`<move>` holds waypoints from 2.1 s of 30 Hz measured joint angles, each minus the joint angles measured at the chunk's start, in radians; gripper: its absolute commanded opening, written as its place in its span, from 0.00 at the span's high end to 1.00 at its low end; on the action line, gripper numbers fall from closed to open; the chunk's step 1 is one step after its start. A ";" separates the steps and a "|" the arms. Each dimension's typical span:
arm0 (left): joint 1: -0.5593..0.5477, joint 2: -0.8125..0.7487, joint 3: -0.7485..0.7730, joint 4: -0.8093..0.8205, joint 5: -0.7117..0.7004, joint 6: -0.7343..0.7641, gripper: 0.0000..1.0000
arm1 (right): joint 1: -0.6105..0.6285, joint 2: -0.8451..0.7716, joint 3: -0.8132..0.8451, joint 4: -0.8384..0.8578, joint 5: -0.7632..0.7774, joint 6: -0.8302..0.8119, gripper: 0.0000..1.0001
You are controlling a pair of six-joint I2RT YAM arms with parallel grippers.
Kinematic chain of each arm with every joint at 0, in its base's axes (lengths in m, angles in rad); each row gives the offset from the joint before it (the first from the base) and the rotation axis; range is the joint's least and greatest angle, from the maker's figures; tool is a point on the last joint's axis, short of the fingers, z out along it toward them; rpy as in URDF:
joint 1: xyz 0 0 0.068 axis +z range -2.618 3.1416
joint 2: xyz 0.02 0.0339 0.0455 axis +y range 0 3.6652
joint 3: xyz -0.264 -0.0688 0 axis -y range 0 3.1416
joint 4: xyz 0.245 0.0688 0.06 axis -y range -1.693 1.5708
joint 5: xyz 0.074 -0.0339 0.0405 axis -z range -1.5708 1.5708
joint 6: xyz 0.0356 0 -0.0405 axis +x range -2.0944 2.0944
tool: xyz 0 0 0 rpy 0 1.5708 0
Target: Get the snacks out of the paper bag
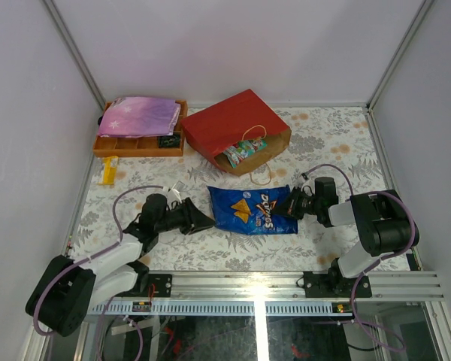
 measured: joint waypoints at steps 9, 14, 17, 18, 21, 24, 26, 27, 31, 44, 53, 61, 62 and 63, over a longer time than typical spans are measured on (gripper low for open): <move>0.003 0.015 0.000 0.074 0.013 -0.023 0.72 | -0.001 0.004 0.000 0.005 -0.003 0.000 1.00; 0.006 0.060 0.000 0.091 0.016 -0.032 0.76 | -0.001 0.004 0.000 0.004 -0.003 0.000 1.00; 0.013 0.053 0.000 0.084 0.007 -0.032 0.79 | -0.001 0.004 0.000 0.004 -0.003 0.000 1.00; 0.016 0.050 0.000 0.083 0.006 -0.032 0.80 | -0.001 0.004 0.000 0.004 -0.003 0.000 1.00; 0.028 0.049 -0.001 0.082 0.002 -0.033 0.81 | -0.001 0.004 0.000 0.005 -0.003 0.000 1.00; 0.037 0.057 -0.001 0.074 -0.004 -0.032 0.81 | -0.001 0.004 0.000 0.005 -0.003 0.000 1.00; 0.043 0.067 -0.001 0.051 -0.010 -0.032 0.79 | -0.001 0.004 0.000 0.005 -0.003 0.000 1.00; 0.047 0.071 -0.001 0.038 -0.013 -0.031 0.79 | -0.001 0.004 0.000 0.005 -0.003 0.000 1.00; 0.069 0.076 -0.001 -0.032 -0.030 -0.021 0.79 | -0.001 0.004 0.000 0.005 -0.003 0.000 1.00; 0.118 0.027 -0.009 -0.098 -0.023 -0.016 0.75 | -0.001 0.004 0.000 0.005 -0.003 0.001 1.00; 0.118 0.064 -0.009 -0.036 0.031 -0.056 0.75 | -0.001 0.004 0.000 0.005 -0.003 0.000 1.00; 0.118 0.049 -0.042 -0.022 0.055 -0.104 0.73 | -0.001 0.008 0.000 0.008 -0.004 0.002 1.00; 0.118 0.048 -0.045 -0.019 0.057 -0.111 0.73 | -0.001 0.009 0.000 0.010 -0.005 0.003 1.00; 0.118 0.049 -0.047 -0.014 0.059 -0.119 0.73 | -0.001 0.010 0.000 0.011 -0.006 0.004 1.00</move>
